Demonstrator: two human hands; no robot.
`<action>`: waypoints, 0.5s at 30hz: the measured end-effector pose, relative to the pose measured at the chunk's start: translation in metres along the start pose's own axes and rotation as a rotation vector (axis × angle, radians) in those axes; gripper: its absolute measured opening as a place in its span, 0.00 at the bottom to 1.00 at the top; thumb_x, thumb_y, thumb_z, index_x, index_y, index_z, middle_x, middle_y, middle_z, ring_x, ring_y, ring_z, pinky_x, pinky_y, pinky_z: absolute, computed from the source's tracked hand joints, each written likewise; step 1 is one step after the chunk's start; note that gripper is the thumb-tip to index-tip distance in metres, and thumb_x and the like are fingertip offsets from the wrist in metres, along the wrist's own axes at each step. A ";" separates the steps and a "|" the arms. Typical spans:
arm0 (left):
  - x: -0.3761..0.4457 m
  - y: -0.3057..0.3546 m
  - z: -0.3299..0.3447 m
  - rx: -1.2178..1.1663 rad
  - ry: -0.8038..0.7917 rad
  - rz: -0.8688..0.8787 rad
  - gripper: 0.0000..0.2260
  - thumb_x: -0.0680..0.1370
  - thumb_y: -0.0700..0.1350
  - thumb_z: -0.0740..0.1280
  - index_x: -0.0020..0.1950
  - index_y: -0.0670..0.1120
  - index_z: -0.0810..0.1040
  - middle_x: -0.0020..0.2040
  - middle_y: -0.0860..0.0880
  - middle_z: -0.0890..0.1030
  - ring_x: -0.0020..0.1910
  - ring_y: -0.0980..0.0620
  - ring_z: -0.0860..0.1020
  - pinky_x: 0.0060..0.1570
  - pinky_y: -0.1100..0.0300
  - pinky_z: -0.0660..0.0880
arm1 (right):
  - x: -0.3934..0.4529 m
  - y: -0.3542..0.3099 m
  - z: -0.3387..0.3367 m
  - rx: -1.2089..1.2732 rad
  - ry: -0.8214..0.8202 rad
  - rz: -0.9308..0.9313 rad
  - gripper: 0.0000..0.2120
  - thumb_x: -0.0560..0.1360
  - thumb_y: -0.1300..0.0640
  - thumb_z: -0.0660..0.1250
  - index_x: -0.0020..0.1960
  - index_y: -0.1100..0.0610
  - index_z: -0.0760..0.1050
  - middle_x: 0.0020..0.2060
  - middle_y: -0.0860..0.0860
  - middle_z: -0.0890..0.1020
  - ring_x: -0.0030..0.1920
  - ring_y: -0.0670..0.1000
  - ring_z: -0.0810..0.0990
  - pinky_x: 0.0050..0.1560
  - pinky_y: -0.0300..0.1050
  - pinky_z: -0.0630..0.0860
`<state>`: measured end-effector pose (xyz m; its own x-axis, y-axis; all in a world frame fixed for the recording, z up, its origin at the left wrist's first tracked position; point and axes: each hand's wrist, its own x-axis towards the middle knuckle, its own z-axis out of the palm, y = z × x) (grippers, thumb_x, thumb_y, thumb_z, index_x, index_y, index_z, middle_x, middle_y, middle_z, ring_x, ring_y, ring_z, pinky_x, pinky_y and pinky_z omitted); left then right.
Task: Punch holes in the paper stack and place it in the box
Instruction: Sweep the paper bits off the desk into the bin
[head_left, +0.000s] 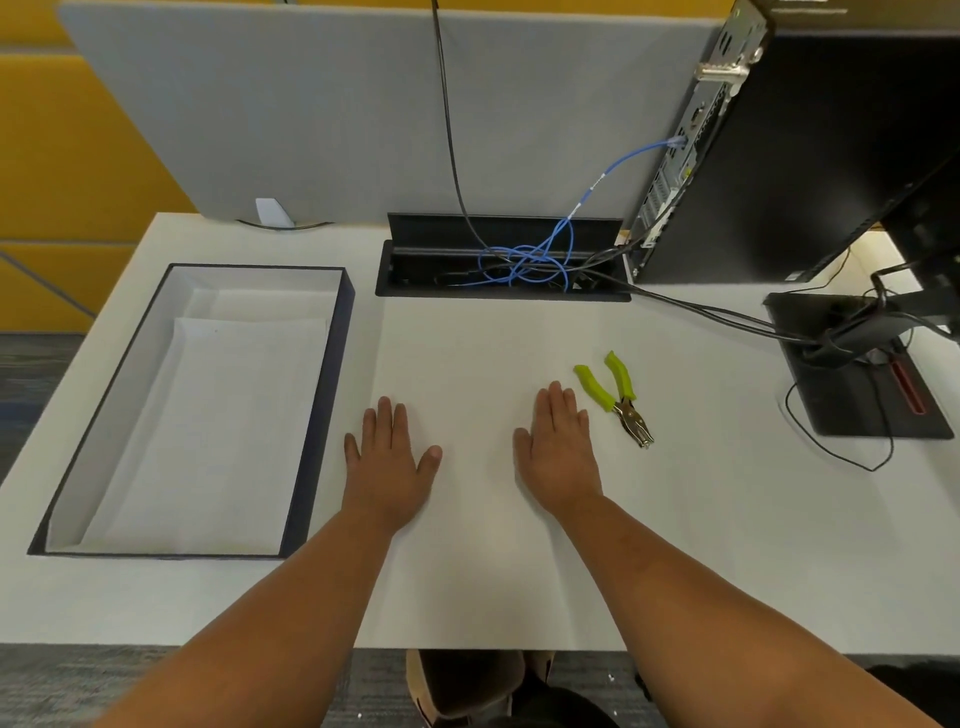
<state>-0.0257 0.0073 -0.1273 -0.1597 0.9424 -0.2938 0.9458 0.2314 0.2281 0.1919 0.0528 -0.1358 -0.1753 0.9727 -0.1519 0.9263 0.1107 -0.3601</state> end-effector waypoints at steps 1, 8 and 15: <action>0.001 -0.002 0.001 -0.014 0.018 -0.007 0.34 0.80 0.62 0.45 0.79 0.44 0.39 0.79 0.45 0.39 0.78 0.45 0.39 0.75 0.42 0.41 | 0.002 0.000 0.003 -0.034 -0.007 0.004 0.34 0.78 0.43 0.39 0.79 0.62 0.46 0.79 0.58 0.46 0.79 0.56 0.41 0.77 0.54 0.39; 0.029 -0.013 -0.001 -0.054 0.080 -0.052 0.34 0.79 0.63 0.41 0.78 0.43 0.38 0.79 0.44 0.39 0.78 0.46 0.38 0.75 0.44 0.39 | 0.023 -0.005 0.005 -0.091 -0.009 0.004 0.36 0.77 0.40 0.34 0.79 0.61 0.41 0.79 0.57 0.41 0.78 0.55 0.37 0.76 0.55 0.35; 0.068 -0.015 -0.009 -0.066 0.099 -0.036 0.36 0.77 0.65 0.38 0.78 0.43 0.39 0.79 0.44 0.41 0.78 0.46 0.39 0.75 0.44 0.40 | 0.048 -0.009 0.004 -0.100 -0.008 -0.006 0.34 0.79 0.42 0.36 0.79 0.61 0.41 0.79 0.57 0.41 0.78 0.55 0.37 0.76 0.56 0.35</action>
<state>-0.0530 0.0697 -0.1423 -0.2234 0.9518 -0.2104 0.9187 0.2777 0.2810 0.1736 0.0973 -0.1438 -0.1829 0.9705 -0.1572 0.9538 0.1365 -0.2676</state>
